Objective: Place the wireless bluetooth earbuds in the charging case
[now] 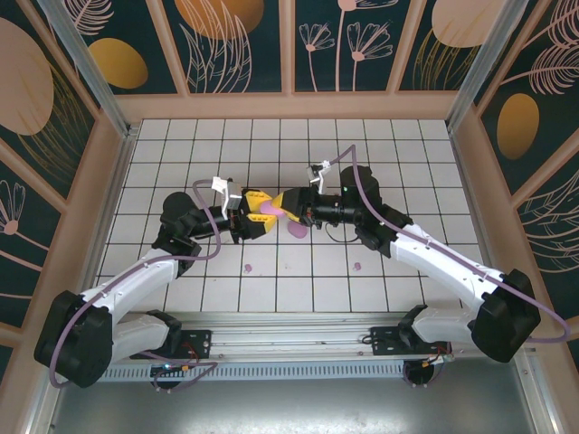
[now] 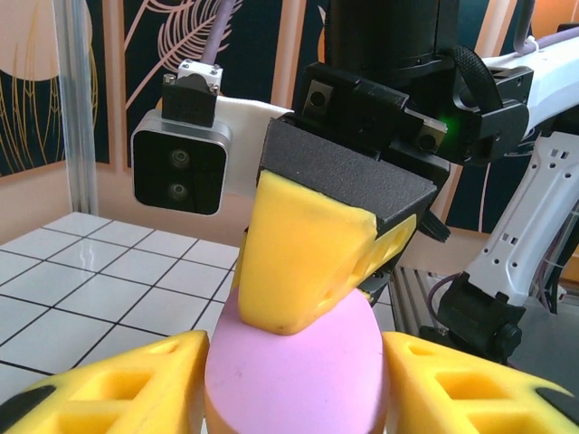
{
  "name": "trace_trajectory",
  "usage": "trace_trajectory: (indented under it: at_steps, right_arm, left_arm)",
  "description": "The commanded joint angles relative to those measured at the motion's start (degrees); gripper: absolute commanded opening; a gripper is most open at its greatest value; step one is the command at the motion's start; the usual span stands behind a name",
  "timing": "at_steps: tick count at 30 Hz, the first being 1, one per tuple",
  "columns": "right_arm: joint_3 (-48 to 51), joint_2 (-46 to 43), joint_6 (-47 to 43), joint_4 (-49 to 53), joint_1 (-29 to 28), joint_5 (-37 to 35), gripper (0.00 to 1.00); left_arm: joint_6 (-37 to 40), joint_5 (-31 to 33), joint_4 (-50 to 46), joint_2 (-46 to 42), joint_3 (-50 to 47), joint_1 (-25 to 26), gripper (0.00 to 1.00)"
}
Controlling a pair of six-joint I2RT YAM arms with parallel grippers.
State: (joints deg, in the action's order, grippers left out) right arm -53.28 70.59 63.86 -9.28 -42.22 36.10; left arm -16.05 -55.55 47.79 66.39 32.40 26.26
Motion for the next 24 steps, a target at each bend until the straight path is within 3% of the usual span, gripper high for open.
trace_trajectory:
  at_steps: [1, 15, 21, 24]
  right_arm:
    - [0.37, -1.52, 0.94, -3.29, -0.32, 0.65, 0.08]
    - [-0.23, -1.55, 0.92, -3.44, -0.32, 0.55, 0.07]
    - [0.01, -1.58, 0.98, -3.42, -0.33, 0.72, 0.07]
    - [0.06, -1.59, 1.18, -3.81, -0.32, 0.82, 0.07]
  left_arm:
    - [0.73, -0.97, 0.79, -0.13, 0.09, 0.11, 0.54]
    - [2.54, -1.23, -1.39, 0.32, 0.47, 0.12, 0.56]
    - [2.08, -1.78, -0.68, 0.41, 0.84, 0.13, 0.47]
    - [1.90, -1.84, -0.51, 0.56, 0.85, 0.13, 0.47]
